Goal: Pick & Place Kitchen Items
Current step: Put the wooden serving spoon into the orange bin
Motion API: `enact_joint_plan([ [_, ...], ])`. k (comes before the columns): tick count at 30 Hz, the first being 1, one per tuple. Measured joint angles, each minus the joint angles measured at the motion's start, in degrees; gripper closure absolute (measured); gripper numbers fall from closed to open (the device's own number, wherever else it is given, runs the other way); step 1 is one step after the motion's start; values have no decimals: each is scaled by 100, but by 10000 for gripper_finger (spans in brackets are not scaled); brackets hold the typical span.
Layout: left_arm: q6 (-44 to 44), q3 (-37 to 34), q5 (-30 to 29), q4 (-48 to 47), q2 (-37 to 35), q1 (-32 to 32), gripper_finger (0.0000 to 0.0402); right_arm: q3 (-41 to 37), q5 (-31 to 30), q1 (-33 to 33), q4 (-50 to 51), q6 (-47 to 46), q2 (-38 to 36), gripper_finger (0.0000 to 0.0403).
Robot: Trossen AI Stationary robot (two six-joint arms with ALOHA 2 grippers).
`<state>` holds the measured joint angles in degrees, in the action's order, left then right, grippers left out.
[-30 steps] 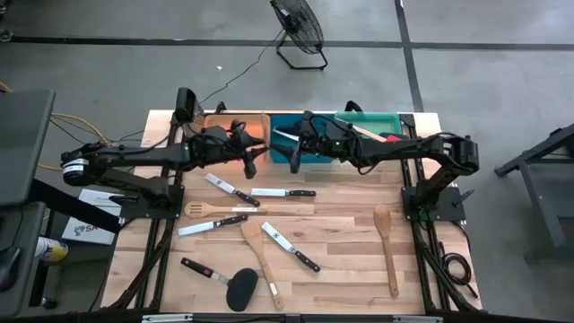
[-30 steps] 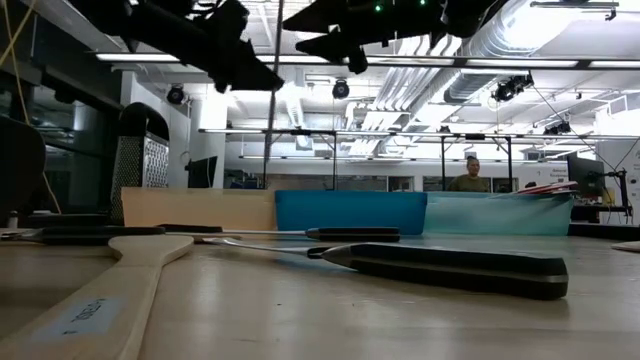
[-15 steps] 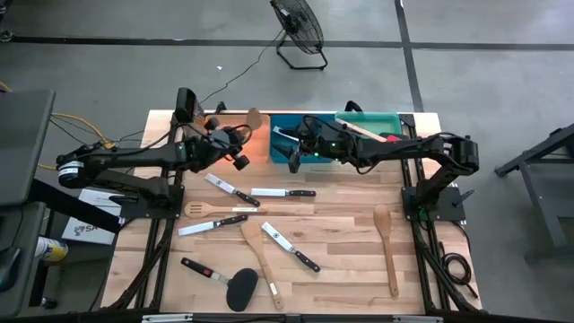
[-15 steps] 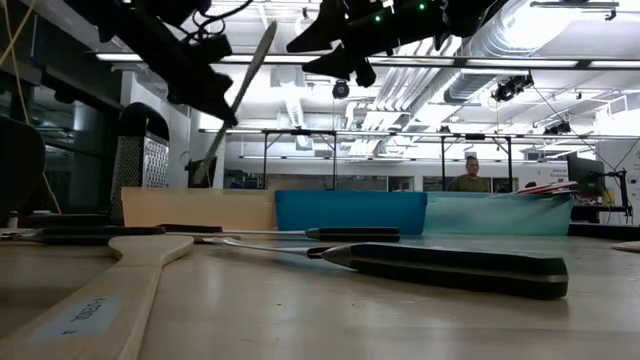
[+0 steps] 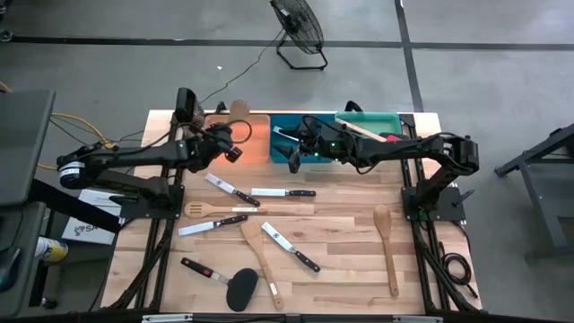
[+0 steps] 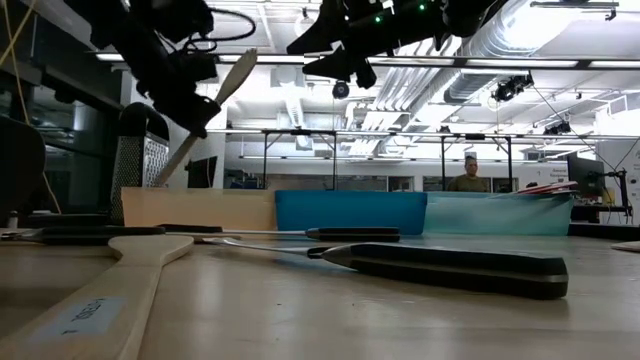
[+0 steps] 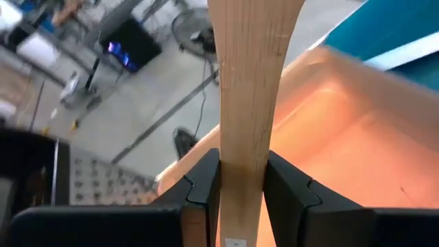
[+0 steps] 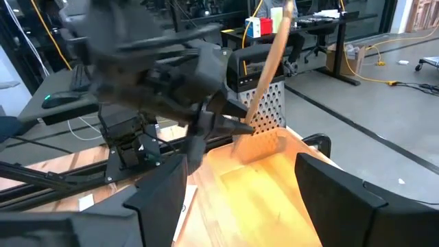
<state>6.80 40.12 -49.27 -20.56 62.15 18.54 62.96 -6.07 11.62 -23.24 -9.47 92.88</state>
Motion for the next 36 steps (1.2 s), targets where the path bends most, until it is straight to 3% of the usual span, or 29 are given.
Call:
enact_joint_plan([
  [17,200,-2,1730,-303,-2,1423,323,0,-2,0,76,0,2,141],
  [23,80,37,1881,-352,154,1639,323,4,-163,0,90,2,2,141],
  [36,-281,2257,2213,-2483,1625,1710,323,9,-197,0,356,0,7,141],
])
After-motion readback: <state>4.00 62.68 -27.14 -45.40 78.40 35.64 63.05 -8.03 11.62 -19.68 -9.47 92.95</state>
